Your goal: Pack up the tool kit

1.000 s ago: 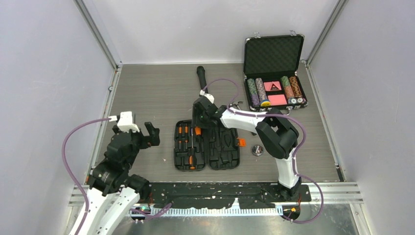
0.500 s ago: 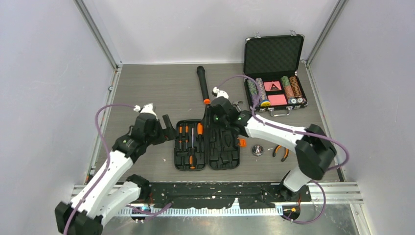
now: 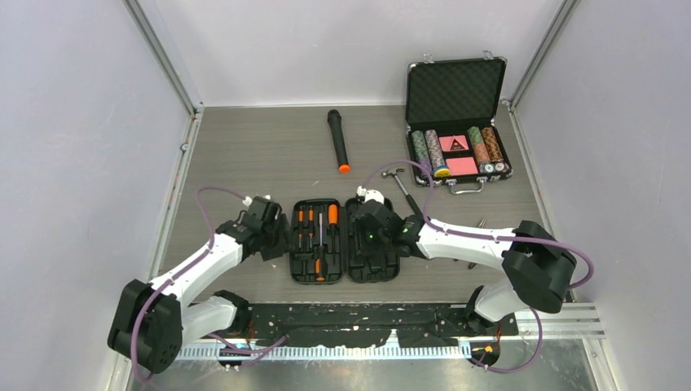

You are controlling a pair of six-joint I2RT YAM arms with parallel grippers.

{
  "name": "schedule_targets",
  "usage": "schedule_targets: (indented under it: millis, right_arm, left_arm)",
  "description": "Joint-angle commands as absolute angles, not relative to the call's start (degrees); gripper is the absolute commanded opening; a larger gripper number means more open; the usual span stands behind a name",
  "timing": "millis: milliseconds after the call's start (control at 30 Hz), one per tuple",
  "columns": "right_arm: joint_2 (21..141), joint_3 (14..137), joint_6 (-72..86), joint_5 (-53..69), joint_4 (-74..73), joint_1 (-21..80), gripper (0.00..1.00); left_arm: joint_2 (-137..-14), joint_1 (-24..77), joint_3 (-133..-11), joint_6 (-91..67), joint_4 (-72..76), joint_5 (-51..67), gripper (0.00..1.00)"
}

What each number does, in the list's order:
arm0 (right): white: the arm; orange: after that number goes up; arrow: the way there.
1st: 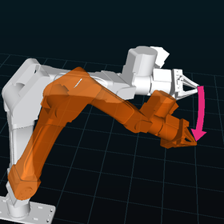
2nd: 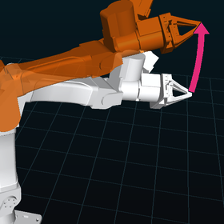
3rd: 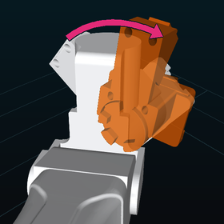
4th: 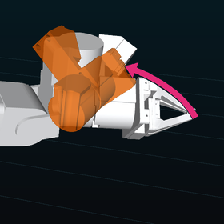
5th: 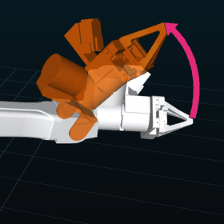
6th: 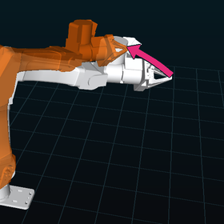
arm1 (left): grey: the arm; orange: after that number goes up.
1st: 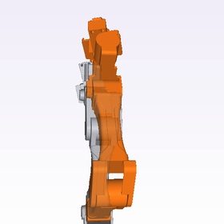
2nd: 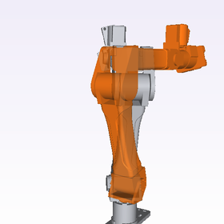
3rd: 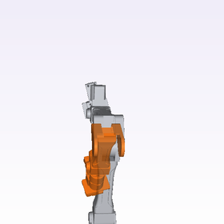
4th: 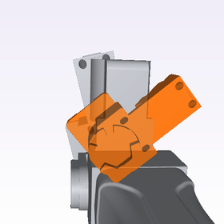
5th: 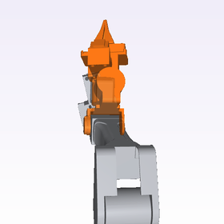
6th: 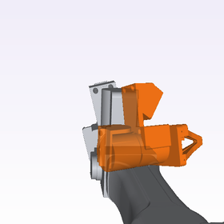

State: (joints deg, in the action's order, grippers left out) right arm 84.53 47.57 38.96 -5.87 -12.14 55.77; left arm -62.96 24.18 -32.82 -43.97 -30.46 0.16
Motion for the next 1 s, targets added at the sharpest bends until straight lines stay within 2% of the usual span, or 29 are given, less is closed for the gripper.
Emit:
schedule_targets:
  millis: [0,167,233,400,567,667,733,800,867,967]
  right_arm:
    - [80.3,46.7,40.0,-6.4,-10.6,55.7,0.3]
    - [79.5,46.4,39.7,-6.8,-11.2,55.8,0.3]
    - [79.2,46.4,39.5,-7.1,-11.4,55.7,0.3]
    - [78.6,46.8,38.0,-7.5,-12.8,56.0,0.3]
    - [78.9,48.4,35.4,-8.2,-15.5,57.6,0.3]
    - [79.8,50.0,34.4,-10.1,-17.5,59.9,0.3]
    - [80.7,51.7,33.8,-11.8,-19.6,61.6,0.3]
    - [81.6,53.4,33.4,-14.0,-21.7,63.2,0.3]
    - [82.4,55.0,33.1,-15.4,-23.0,64.3,0.28]
    - [83.3,55.7,33.1,-14.4,-22.7,64.9,0.25]
  left_arm:
    - [-62.1,24.9,-28.9,-47.1,-27.7,5.9,0.47]
    - [-58.5,26.5,-23.7,-50.1,-27.5,8.8,0.25]
    - [-56.4,29.0,-22.1,-52.6,-27.7,9.0,0.21]
    - [-48.5,38.1,-19.1,-61.5,-31.1,7.4,0.23]
    - [-37.3,42.4,-18.0,-67.9,-39.6,2.3,0.54]
    - [-30.9,42.4,-21.3,-68.1,-46.1,-4.9,0.62]
    - [-28.9,42.4,-25.4,-66.7,-48.8,-9.1,0.59]
    - [-30.3,42.3,-29.8,-64.4,-48.3,-11.6,0.5]
    - [-34.3,42.2,-34.2,-61.7,-45.7,-12.2,0.45]
    - [-43.5,41.9,-41.4,-57.1,-41.6,-10.7,0.42]
